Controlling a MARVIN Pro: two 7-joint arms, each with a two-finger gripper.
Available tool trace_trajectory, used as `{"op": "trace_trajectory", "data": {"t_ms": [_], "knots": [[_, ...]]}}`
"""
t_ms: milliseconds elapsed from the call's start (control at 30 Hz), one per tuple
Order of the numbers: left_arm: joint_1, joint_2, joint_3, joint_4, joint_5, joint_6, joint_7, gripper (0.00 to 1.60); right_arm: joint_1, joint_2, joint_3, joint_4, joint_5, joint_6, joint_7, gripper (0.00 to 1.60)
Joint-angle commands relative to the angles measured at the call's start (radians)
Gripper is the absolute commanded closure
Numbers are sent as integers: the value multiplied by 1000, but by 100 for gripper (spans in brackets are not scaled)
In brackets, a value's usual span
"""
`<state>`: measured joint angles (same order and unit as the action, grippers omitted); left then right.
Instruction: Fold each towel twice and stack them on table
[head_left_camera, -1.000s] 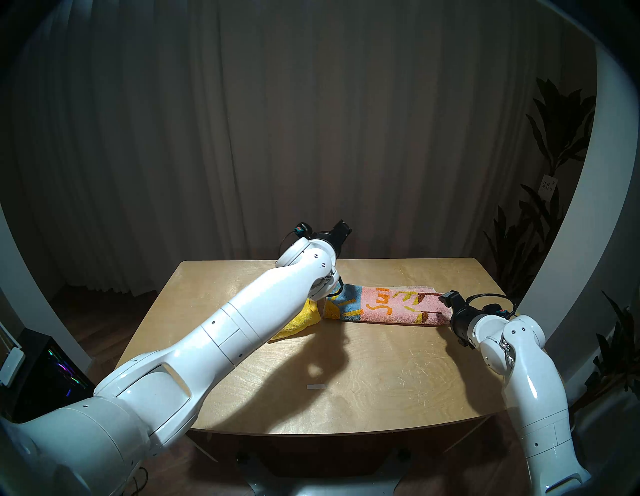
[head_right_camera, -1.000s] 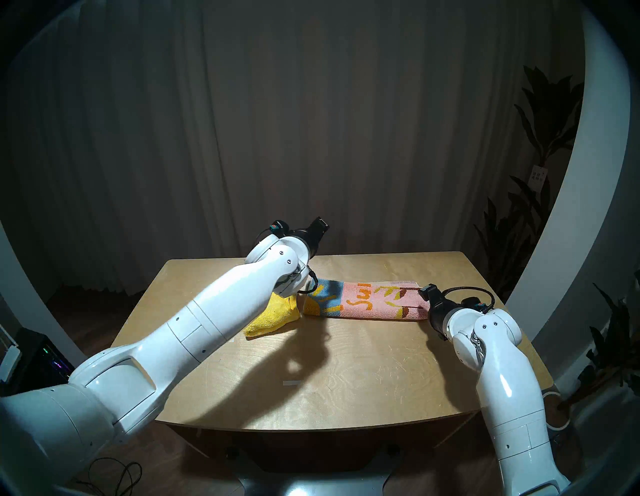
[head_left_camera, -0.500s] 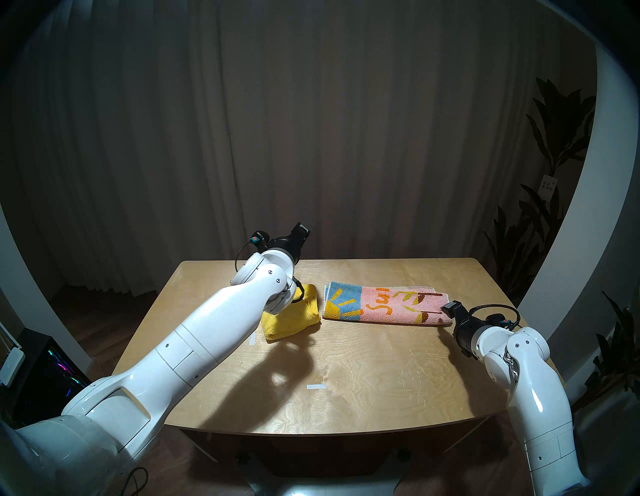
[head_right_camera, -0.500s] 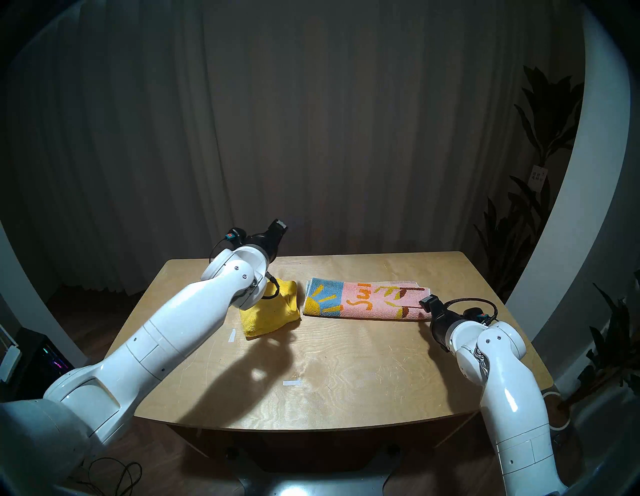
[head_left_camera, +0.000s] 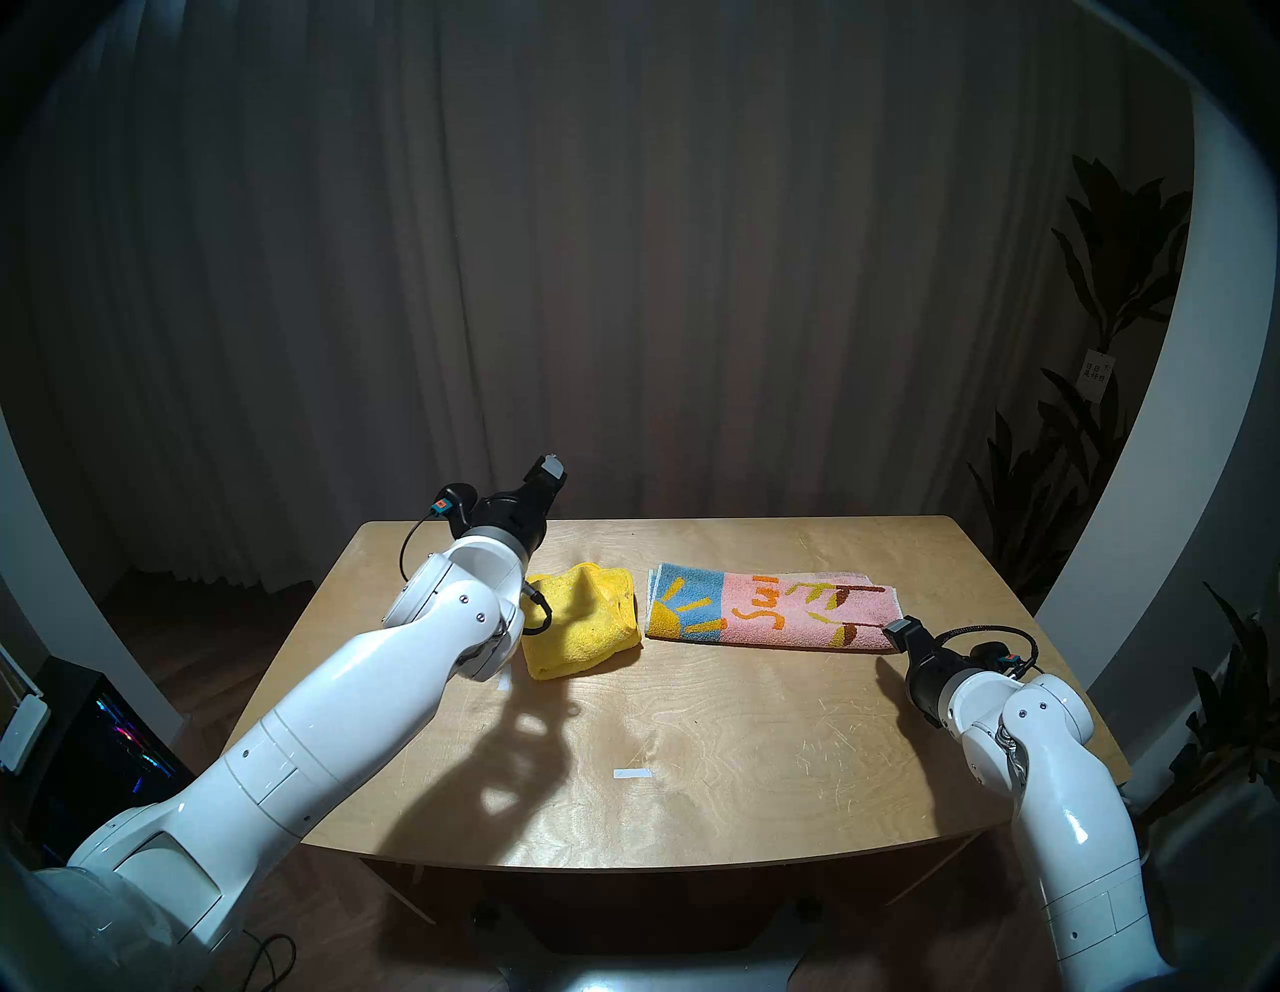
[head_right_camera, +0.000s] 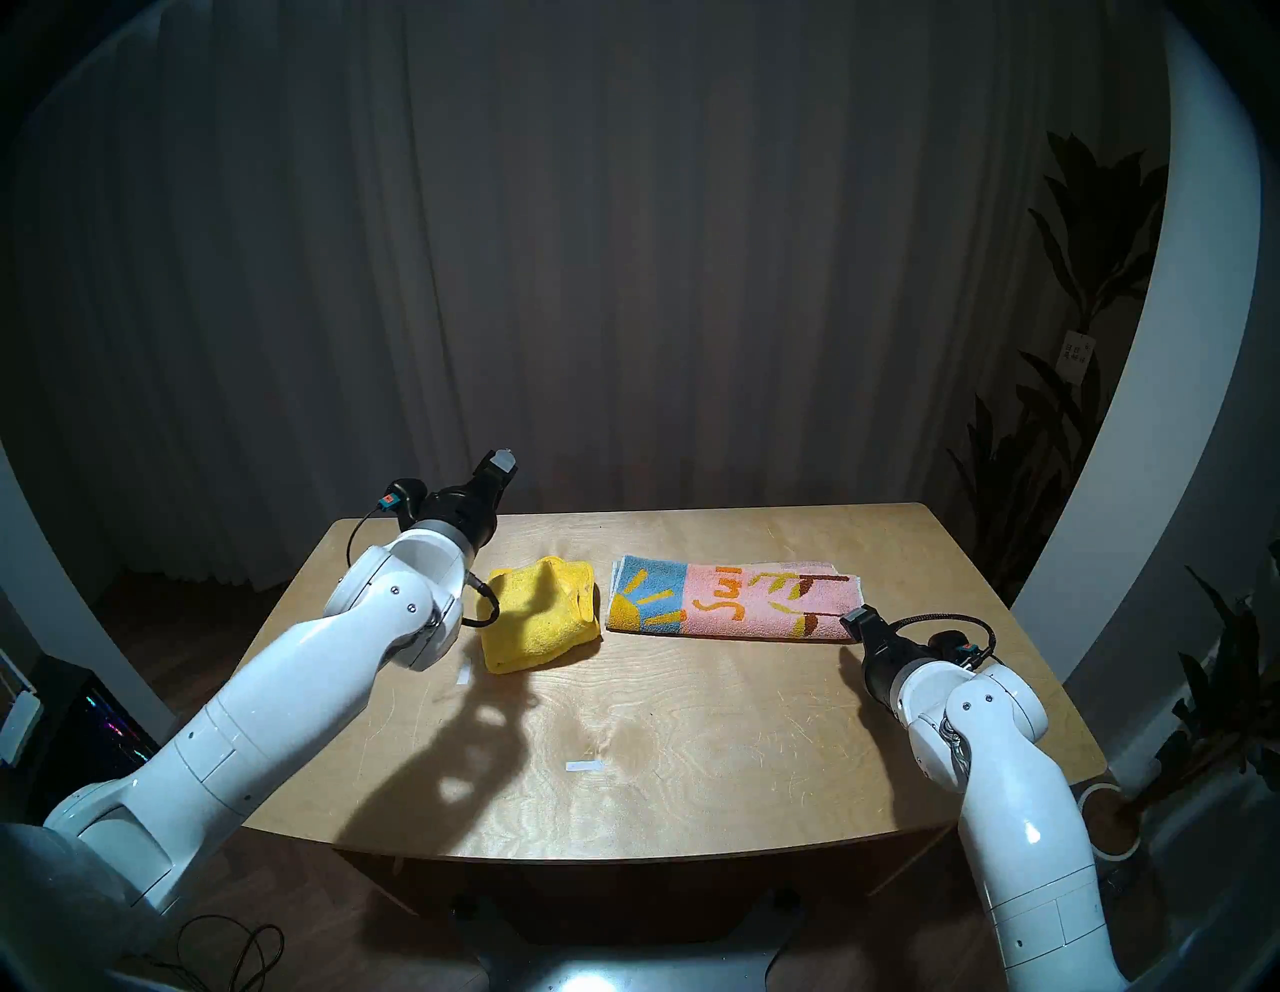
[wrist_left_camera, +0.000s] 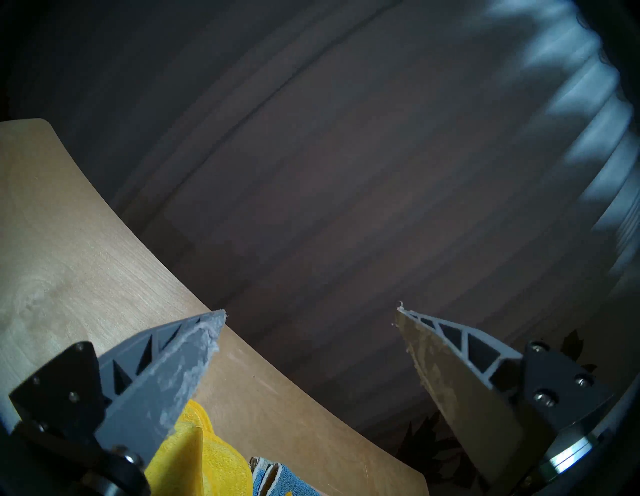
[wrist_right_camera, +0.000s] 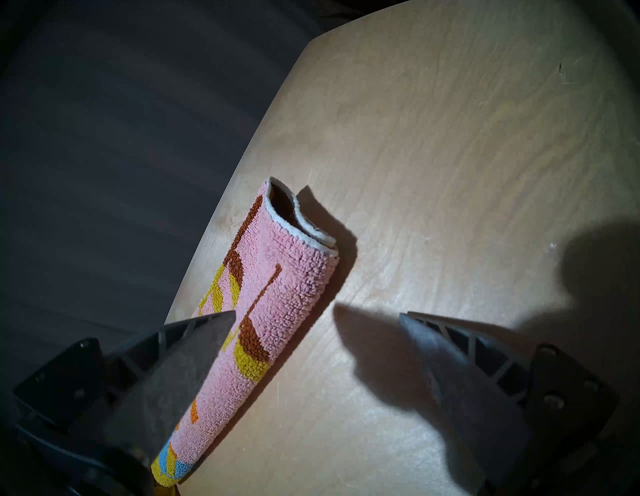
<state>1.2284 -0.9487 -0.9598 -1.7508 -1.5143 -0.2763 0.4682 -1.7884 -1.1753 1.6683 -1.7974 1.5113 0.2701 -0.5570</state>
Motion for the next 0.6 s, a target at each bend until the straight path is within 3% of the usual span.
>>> {"op": "trace_trajectory", "data": {"t_ms": [0, 133, 567], "knots": [[113, 111, -53, -80, -31, -34, -94, 0, 29, -12, -21, 19, -47, -47, 59, 0], [201, 185, -89, -114, -90, -40, -176, 0, 58, -22, -43, 77, -94, -98, 106, 0], [351, 294, -188, -159, -244, -30, -356, 0, 133, -52, -83, 221, -168, -210, 214, 0]]}}
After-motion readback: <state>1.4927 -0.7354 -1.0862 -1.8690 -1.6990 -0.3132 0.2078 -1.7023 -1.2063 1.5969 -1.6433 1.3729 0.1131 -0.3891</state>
